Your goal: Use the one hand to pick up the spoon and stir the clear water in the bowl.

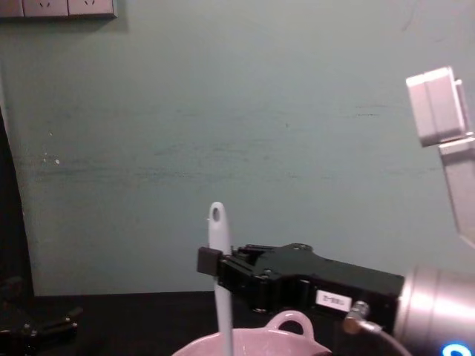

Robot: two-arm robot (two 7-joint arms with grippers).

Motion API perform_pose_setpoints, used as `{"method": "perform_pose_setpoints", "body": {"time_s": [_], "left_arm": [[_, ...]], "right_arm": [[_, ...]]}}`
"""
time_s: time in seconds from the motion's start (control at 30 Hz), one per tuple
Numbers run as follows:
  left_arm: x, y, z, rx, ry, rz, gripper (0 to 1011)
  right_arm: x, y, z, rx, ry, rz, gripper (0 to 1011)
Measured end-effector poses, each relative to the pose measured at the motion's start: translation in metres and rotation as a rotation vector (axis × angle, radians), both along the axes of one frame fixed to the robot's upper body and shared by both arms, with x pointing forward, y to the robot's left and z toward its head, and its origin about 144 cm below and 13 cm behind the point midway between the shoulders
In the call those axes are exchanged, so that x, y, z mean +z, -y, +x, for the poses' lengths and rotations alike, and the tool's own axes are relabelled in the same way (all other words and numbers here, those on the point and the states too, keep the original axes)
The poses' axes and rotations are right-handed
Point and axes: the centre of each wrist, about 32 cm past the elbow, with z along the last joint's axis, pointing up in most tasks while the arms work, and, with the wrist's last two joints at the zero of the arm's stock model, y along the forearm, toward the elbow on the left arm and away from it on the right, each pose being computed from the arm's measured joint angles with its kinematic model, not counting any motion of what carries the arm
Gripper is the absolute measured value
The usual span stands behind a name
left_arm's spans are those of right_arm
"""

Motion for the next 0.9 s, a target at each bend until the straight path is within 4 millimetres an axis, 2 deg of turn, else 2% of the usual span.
{"method": "perform_pose_setpoints", "body": {"time_s": [0.33,0.57,0.9], "left_arm": [[0.0,0.0,0.0,0.0,0.0,0.0,1011],[0.0,0.0,0.0,0.0,0.0,0.0,1011],[0.0,0.0,0.0,0.0,0.0,0.0,1011]], "right_arm": [[-0.006,-0.026,0.013,-0.053,-0.009,0.034,113],[-0.013,-0.04,0.034,-0.142,0.0,0.049,113],[-0.011,-0.033,0.052,-0.228,0.043,0.046,113]]}}
